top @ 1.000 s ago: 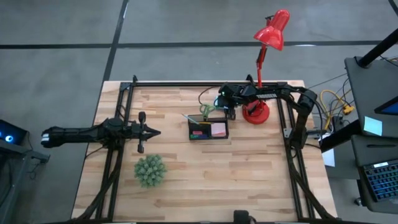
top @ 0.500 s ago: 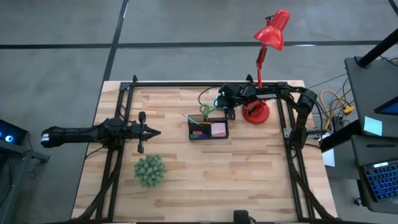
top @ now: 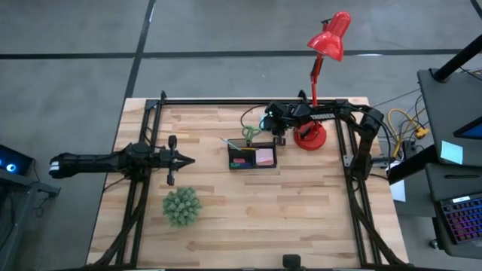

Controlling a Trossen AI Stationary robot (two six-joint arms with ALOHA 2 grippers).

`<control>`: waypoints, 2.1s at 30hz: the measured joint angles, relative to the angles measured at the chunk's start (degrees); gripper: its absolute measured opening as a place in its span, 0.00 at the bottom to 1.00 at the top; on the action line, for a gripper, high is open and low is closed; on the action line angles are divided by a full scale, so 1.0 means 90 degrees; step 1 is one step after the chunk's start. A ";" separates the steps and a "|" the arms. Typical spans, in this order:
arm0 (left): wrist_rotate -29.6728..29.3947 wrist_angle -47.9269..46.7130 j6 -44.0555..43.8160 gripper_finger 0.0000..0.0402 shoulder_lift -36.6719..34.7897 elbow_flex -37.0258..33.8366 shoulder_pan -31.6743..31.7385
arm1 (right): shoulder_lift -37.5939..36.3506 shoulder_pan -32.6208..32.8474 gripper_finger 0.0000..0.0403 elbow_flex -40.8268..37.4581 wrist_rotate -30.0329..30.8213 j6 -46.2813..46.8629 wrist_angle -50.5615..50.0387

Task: Pick and place office supplies into organizer
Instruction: Put the blue sticky notes into the black desk organizer

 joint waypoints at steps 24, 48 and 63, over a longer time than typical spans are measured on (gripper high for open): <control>0.0000 0.0007 0.0000 0.00 -0.0005 -0.0002 0.0002 | -0.0055 -0.0138 0.02 0.0072 -0.0251 0.0294 -0.0065; 0.0000 0.0005 0.0002 0.00 -0.0004 -0.0001 0.0001 | -0.0292 -0.0136 0.02 0.1040 -0.0234 0.0363 -0.1069; 0.0000 0.0007 0.0002 0.00 0.0000 0.0000 0.0002 | -0.0790 -0.0134 0.02 0.1338 -0.0082 0.0372 -0.1656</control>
